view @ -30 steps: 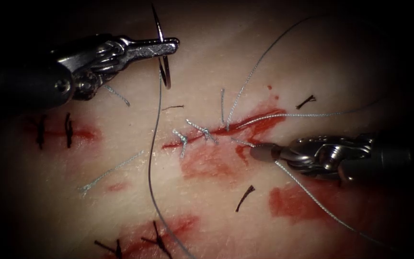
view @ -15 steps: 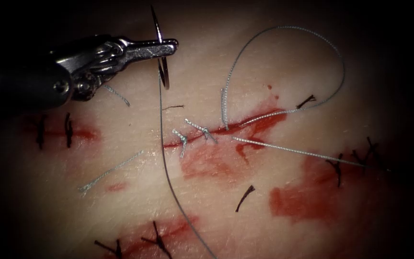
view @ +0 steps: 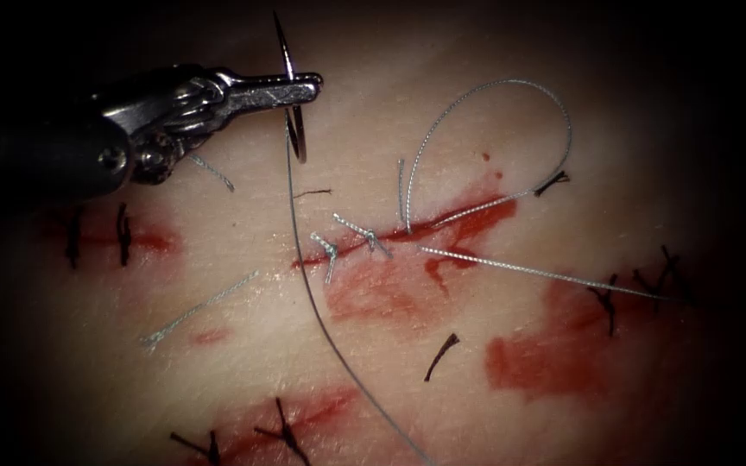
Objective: Wound Closure
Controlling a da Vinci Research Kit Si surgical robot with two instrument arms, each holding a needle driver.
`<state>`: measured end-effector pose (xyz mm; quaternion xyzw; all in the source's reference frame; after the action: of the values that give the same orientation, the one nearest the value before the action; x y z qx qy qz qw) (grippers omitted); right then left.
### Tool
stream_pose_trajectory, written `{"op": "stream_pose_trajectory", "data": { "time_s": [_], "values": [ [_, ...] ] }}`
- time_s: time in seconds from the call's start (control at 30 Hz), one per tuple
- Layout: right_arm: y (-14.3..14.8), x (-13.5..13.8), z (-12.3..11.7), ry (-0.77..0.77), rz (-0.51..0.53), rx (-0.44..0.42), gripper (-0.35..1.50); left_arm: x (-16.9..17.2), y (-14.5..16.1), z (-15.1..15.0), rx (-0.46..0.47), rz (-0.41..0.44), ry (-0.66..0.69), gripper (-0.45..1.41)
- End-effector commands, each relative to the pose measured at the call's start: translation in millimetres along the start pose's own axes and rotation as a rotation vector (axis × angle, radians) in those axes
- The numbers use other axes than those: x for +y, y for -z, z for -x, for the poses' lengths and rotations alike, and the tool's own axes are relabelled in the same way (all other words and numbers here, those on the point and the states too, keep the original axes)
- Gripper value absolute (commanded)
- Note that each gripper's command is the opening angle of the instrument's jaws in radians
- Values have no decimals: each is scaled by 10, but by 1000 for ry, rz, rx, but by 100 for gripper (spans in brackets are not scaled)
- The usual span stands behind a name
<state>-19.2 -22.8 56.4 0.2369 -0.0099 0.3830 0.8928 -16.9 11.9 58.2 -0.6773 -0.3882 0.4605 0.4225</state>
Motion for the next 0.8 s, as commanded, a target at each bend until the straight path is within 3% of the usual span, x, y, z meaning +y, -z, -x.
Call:
{"op": "stream_pose_trajectory", "data": {
  "time_s": [0.03,0.1,0.17,0.2,0.23,0.43,0.47,0.5,0.53,0.6,0.8],
  "values": [
    [0,-6,8,-19,-4,-13,-35,-5,-3,4,0,1,0,-45],
    [5,-8,12,-26,0,-12,-35,-5,-3,4,0,1,0,-45],
    [11,-12,4,-36,33,39,78,-5,-3,4,0,1,0,-45],
    [15,-13,-3,-50,47,70,103,-5,-3,3,0,1,0,-45],
    [22,-15,-14,-14,61,103,110,-5,-3,3,0,1,0,-45],
    [53,-43,-84,167,111,258,116,-7,-3,3,-7,1,0,-45],
    [54,-53,-103,185,109,276,118,-7,-3,3,-8,1,0,-45],
    [50,-71,-133,158,91,311,108,-8,-2,3,-8,2,0,-45],
    [50,-71,-133,158,91,311,108,-8,-2,3,-8,2,0,-45],
    [37,-98,-168,115,75,365,98,-8,-2,3,-11,0,-1,-45],
    [-16,-177,-256,163,-13,599,105,-9,-2,5,-20,-7,-2,-45]
  ]
}}
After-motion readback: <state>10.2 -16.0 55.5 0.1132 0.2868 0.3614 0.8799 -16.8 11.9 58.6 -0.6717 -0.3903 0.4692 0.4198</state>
